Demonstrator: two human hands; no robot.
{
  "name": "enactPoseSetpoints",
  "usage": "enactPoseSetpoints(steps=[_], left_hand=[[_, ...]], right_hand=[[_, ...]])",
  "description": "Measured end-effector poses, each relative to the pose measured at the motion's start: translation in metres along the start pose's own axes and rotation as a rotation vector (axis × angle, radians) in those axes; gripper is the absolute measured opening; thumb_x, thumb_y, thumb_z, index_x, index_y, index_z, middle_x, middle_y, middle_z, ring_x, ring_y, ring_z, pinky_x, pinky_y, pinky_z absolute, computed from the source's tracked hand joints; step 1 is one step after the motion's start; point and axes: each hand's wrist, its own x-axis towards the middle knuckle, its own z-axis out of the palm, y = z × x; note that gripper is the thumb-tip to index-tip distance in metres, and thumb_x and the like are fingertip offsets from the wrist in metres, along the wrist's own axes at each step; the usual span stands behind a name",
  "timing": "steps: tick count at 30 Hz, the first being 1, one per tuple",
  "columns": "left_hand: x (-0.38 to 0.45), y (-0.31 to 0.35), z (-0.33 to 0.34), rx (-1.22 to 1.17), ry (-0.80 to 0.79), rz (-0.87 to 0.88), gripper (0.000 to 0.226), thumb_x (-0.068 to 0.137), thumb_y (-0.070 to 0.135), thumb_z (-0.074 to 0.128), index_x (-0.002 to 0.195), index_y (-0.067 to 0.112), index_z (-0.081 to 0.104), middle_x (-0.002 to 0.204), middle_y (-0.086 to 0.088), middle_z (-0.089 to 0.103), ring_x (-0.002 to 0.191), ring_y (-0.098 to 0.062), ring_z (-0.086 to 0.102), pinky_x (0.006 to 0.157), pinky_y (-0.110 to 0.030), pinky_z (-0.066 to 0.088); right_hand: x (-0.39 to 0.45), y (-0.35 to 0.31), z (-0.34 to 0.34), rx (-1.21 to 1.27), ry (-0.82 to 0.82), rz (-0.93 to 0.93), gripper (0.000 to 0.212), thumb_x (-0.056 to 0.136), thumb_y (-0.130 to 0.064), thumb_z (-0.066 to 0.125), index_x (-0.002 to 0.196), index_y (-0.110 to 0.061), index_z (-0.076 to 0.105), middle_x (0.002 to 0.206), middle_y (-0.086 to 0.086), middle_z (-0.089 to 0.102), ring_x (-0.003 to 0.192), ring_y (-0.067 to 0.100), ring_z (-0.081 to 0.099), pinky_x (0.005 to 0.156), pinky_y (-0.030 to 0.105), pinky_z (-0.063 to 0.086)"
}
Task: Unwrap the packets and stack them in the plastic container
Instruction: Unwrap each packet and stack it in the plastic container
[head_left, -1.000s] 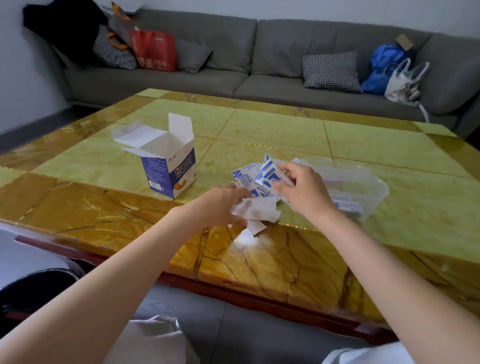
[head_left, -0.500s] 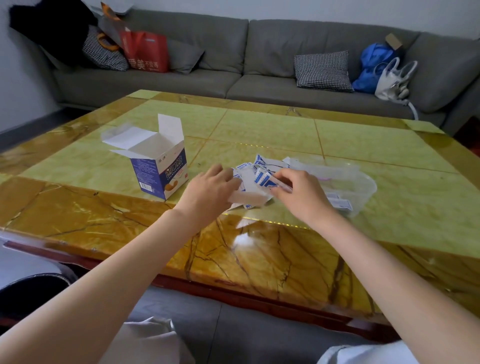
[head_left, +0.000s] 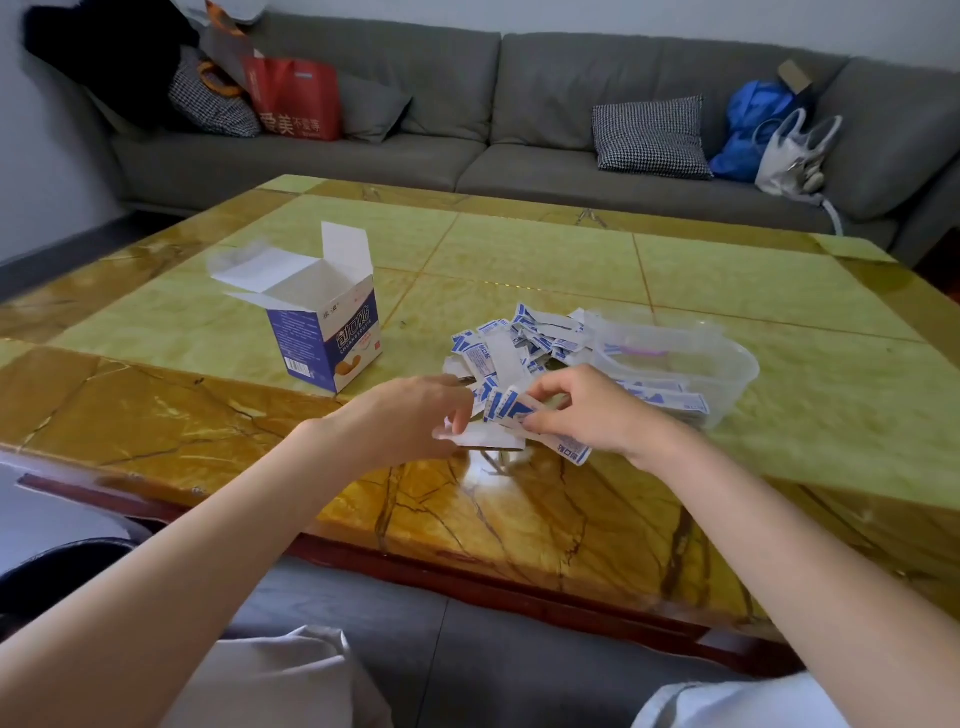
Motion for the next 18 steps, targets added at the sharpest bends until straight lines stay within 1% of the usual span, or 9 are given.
enactPoseSetpoints(steps=[3, 5, 7, 10, 11, 12, 14, 16, 18], left_hand=[[0.003, 0.001, 0.004, -0.033, 0.027, -0.036, 0.027, 0.084, 0.033, 0.062, 0.107, 0.022, 0.053, 0.11, 0.006, 0.051, 0.097, -0.012, 0.053, 0.075, -0.021, 0.041], [0.007, 0.002, 0.005, -0.054, 0.01, -0.056, 0.034, 0.085, 0.036, 0.061, 0.115, 0.023, 0.053, 0.113, 0.005, 0.052, 0.1, -0.014, 0.052, 0.079, -0.024, 0.042], [0.012, 0.004, 0.005, -0.074, -0.028, -0.074, 0.034, 0.085, 0.032, 0.062, 0.117, 0.023, 0.054, 0.111, 0.005, 0.054, 0.095, -0.012, 0.051, 0.081, -0.023, 0.041], [0.021, 0.006, 0.006, -0.169, -0.062, -0.134, 0.025, 0.085, 0.023, 0.062, 0.109, 0.018, 0.061, 0.098, 0.004, 0.058, 0.084, -0.008, 0.048, 0.068, -0.015, 0.038], [0.022, 0.006, 0.006, -0.207, -0.07, -0.162, 0.02, 0.084, 0.021, 0.062, 0.104, 0.016, 0.064, 0.093, 0.005, 0.057, 0.083, -0.008, 0.05, 0.063, -0.013, 0.038], [0.022, 0.006, 0.005, -0.229, -0.076, -0.183, 0.019, 0.083, 0.021, 0.063, 0.101, 0.015, 0.065, 0.092, 0.005, 0.056, 0.084, -0.009, 0.052, 0.062, -0.012, 0.039], [0.022, 0.006, 0.004, -0.189, -0.085, -0.193, 0.027, 0.081, 0.026, 0.066, 0.106, 0.015, 0.062, 0.1, 0.002, 0.055, 0.093, -0.013, 0.053, 0.074, -0.018, 0.042], [0.022, 0.005, 0.004, -0.132, -0.084, -0.181, 0.04, 0.081, 0.03, 0.067, 0.116, 0.017, 0.055, 0.115, -0.001, 0.053, 0.105, -0.016, 0.051, 0.086, -0.023, 0.04], [0.024, 0.006, 0.003, -0.129, -0.088, -0.169, 0.042, 0.081, 0.03, 0.067, 0.119, 0.017, 0.053, 0.119, -0.001, 0.054, 0.102, -0.014, 0.051, 0.085, -0.021, 0.038]], right_hand=[[0.001, -0.001, -0.001, -0.031, 0.065, -0.017, 0.015, 0.086, -0.01, 0.061, 0.1, -0.014, 0.067, 0.072, -0.014, 0.054, 0.067, 0.001, 0.048, 0.062, 0.02, 0.038], [0.001, 0.001, -0.001, -0.068, 0.087, -0.021, 0.016, 0.086, -0.011, 0.061, 0.101, -0.012, 0.066, 0.075, -0.012, 0.055, 0.068, 0.002, 0.047, 0.06, 0.018, 0.035], [0.001, 0.002, 0.0, -0.076, 0.084, -0.025, 0.016, 0.086, -0.012, 0.061, 0.102, -0.012, 0.066, 0.08, -0.009, 0.057, 0.068, 0.001, 0.047, 0.059, 0.018, 0.034], [0.002, 0.003, 0.002, -0.105, 0.078, -0.036, 0.015, 0.087, -0.014, 0.061, 0.101, -0.013, 0.066, 0.09, -0.005, 0.06, 0.065, -0.002, 0.045, 0.057, 0.017, 0.032], [0.003, 0.003, 0.002, -0.109, 0.086, -0.039, 0.016, 0.087, -0.014, 0.061, 0.101, -0.013, 0.066, 0.092, -0.004, 0.061, 0.066, -0.001, 0.046, 0.058, 0.018, 0.033], [0.003, 0.003, 0.001, -0.108, 0.099, -0.037, 0.016, 0.087, -0.013, 0.06, 0.102, -0.013, 0.066, 0.095, -0.003, 0.062, 0.07, 0.003, 0.049, 0.062, 0.019, 0.036], [0.003, 0.003, -0.001, -0.102, 0.133, -0.026, 0.017, 0.087, -0.012, 0.06, 0.103, -0.012, 0.066, 0.1, 0.0, 0.063, 0.081, 0.011, 0.054, 0.067, 0.023, 0.038], [0.003, 0.004, -0.003, -0.106, 0.152, -0.01, 0.017, 0.088, -0.013, 0.059, 0.103, -0.013, 0.066, 0.102, 0.002, 0.063, 0.088, 0.015, 0.056, 0.069, 0.024, 0.039], [0.003, 0.004, -0.002, -0.113, 0.124, 0.002, 0.015, 0.088, -0.015, 0.06, 0.102, -0.013, 0.065, 0.104, 0.002, 0.064, 0.087, 0.015, 0.056, 0.071, 0.025, 0.04]])
